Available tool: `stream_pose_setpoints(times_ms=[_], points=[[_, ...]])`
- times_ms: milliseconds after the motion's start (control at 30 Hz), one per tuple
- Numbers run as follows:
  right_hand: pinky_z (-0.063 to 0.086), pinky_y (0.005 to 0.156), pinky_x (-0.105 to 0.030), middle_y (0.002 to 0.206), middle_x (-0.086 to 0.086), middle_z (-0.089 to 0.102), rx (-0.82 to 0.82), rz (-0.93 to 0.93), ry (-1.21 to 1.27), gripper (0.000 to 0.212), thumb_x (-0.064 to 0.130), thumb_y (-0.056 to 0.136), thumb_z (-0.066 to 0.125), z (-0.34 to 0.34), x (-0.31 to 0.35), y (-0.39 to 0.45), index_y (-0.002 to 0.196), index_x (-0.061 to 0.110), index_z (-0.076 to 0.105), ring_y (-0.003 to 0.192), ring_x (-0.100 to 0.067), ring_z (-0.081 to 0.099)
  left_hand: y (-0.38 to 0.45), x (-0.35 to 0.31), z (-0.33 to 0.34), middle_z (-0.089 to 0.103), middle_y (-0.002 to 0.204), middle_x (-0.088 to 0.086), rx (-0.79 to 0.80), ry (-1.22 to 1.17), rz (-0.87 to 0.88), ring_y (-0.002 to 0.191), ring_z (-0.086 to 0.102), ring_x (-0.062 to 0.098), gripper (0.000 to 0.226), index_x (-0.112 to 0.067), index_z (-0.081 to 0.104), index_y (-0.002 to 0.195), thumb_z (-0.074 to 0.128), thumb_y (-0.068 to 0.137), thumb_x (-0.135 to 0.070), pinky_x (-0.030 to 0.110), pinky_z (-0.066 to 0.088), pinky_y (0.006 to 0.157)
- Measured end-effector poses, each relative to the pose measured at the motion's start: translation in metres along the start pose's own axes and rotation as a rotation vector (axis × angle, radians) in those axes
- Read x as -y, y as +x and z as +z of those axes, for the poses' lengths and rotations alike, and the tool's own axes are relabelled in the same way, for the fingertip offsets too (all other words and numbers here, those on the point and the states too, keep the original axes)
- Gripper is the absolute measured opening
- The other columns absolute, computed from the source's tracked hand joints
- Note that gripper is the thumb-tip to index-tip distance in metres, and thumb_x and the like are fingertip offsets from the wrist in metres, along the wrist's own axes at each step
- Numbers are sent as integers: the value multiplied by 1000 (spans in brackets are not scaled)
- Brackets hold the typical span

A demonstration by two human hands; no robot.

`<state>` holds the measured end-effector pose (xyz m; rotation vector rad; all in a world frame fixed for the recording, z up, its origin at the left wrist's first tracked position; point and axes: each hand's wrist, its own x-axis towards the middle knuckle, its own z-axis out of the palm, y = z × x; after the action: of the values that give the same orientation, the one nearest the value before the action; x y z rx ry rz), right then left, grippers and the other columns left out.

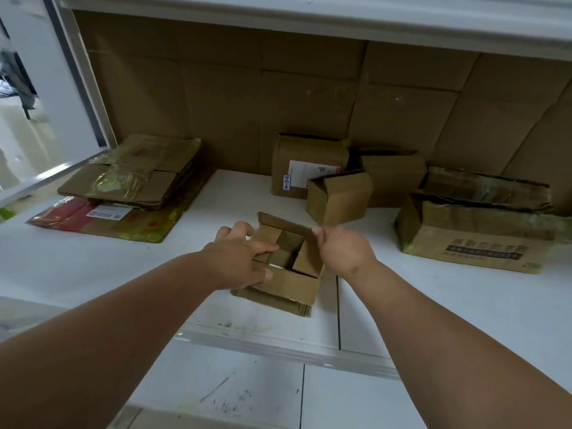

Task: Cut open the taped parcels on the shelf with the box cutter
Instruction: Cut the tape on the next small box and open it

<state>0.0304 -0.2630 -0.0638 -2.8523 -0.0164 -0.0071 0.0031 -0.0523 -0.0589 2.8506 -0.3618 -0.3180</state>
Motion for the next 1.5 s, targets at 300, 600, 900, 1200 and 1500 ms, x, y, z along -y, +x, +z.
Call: stream_pose_setpoints(times_ms=[300, 600, 900, 1200, 1500], points=[[52, 84, -48, 72, 0, 54, -204, 136, 184, 25, 38, 106, 27, 10, 7, 3, 113, 19, 41, 77, -25, 63, 13, -2, -15, 23, 139, -5, 195, 238, 44, 121, 41, 26, 51, -62, 25, 140, 42, 92, -64, 36, 41, 93], [39, 87, -43, 107, -1, 56, -70, 77, 34, 64, 72, 79, 52, 16, 23, 0, 121, 26, 36, 103, -25, 59, 23, 11, -11, 43, 111, -14, 8, 28, 63, 89, 50, 10, 72, -44, 30, 123, 72, 69, -65, 20, 39, 64], [53, 63, -31, 96, -2, 55, 103, 250, 744, 66, 18, 83, 62, -2, -8, 10, 140, 26, 32, 84, -19, 60, 21, 16, -5, 42, 132, -10, -31, -260, -53, 113, 50, 18, 104, -38, 22, 142, 84, 61, -57, 36, 50, 92], [55, 91, -39, 103, -7, 67, 185, 320, 981, 30, 21, 80, 76, 9, -28, 1, 106, 22, 60, 96, -24, 65, 16, 22, -4, 35, 150, -3, -209, -485, -122, 129, 43, 23, 102, -29, 27, 149, 86, 67, -43, 39, 45, 102], [47, 53, -20, 106, 3, 57, 1, 261, 1062, 41, 13, 88, 67, -14, -19, 6, 119, 33, 50, 88, -16, 59, 16, 14, -26, 21, 159, -4, -390, -482, -60, 140, 33, 23, 97, -36, 12, 155, 77, 82, -32, 34, 36, 107]])
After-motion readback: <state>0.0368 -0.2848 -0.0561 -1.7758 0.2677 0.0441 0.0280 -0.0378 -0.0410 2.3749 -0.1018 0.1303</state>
